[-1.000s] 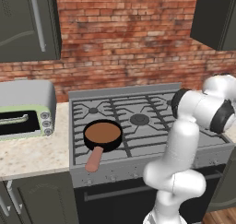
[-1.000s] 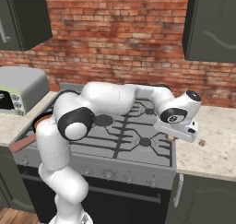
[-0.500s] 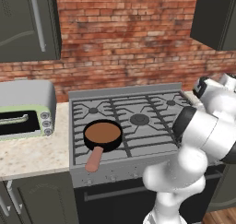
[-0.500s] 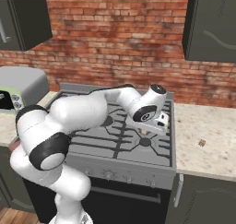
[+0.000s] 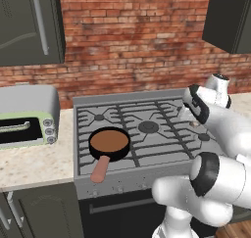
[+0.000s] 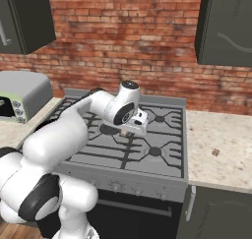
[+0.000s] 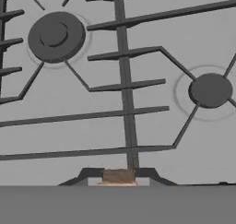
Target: Pick up the sugar cube(s) and place them in the saucepan with hot chocolate.
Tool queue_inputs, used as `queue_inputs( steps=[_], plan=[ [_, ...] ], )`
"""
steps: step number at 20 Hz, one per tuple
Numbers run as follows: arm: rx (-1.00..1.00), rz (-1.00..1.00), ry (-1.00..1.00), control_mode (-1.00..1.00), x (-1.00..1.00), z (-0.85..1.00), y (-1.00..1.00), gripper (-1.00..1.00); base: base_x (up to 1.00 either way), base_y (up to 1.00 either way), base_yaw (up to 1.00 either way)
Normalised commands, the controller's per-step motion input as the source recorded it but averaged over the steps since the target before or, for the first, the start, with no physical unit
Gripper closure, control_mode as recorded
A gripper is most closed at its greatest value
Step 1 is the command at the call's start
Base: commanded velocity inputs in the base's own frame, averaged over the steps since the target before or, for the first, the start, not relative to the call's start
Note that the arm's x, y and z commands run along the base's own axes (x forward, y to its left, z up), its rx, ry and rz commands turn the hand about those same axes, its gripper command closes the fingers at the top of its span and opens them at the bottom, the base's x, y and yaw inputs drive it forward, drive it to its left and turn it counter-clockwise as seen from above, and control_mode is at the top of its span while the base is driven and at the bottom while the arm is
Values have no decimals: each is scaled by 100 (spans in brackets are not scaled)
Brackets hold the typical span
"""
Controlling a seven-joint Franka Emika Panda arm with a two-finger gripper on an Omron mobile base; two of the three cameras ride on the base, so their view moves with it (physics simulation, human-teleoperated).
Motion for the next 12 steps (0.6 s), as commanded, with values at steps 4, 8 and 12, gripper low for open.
queue_inputs(
  steps=[4, 8, 12],
  plan=[
    [0, 0, 3, -100, 0, 12, 100, 100, 0, 0, 0],
    [0, 1, 0, -100, 0, 10, 100, 100, 0, 0, 0],
    [0, 1, 0, -100, 3, 26, 100, 100, 0, 0, 0]
  ],
)
